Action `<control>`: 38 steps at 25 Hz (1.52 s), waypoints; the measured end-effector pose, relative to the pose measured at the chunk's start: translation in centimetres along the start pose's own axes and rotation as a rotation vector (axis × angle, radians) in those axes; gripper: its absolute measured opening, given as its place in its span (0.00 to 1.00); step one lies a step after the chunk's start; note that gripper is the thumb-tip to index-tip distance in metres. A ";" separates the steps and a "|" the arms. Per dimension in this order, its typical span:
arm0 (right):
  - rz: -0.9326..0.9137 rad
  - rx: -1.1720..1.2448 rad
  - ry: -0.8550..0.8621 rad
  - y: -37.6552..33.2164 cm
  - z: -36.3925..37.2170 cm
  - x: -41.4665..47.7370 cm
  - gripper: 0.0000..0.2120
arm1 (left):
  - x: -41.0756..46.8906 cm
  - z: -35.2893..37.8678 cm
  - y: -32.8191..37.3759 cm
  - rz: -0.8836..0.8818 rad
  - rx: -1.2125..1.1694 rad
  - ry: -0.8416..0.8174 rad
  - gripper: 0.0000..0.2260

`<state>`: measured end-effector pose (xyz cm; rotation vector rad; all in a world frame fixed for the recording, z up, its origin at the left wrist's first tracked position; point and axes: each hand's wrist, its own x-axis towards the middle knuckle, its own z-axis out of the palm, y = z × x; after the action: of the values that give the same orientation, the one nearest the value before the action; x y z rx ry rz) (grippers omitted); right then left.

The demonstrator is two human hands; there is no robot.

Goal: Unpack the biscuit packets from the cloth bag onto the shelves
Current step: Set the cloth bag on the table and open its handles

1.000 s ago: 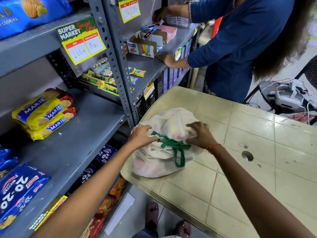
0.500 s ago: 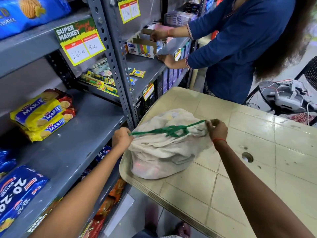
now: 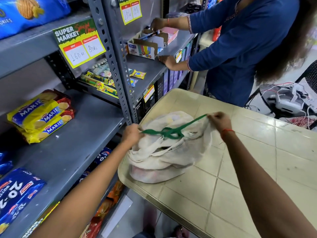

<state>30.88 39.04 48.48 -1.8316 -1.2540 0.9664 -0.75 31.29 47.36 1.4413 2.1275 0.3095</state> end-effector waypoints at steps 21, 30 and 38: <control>-0.223 -0.592 -0.017 1.7 6.8 -3.7 0.12 | 2.7 0.2 -0.4 0.208 0.011 0.195 0.20; -0.330 -0.688 0.014 0.9 6.2 -2.3 0.12 | 3.5 -1.3 -2.1 0.005 -0.008 0.339 0.21; -0.690 -0.675 -0.164 1.7 8.1 -5.4 0.19 | 0.2 3.9 1.7 0.525 0.504 0.212 0.32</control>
<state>23.20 34.54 44.20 -1.5629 -2.3083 0.3168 2.72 31.77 44.90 2.3574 2.0410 0.1180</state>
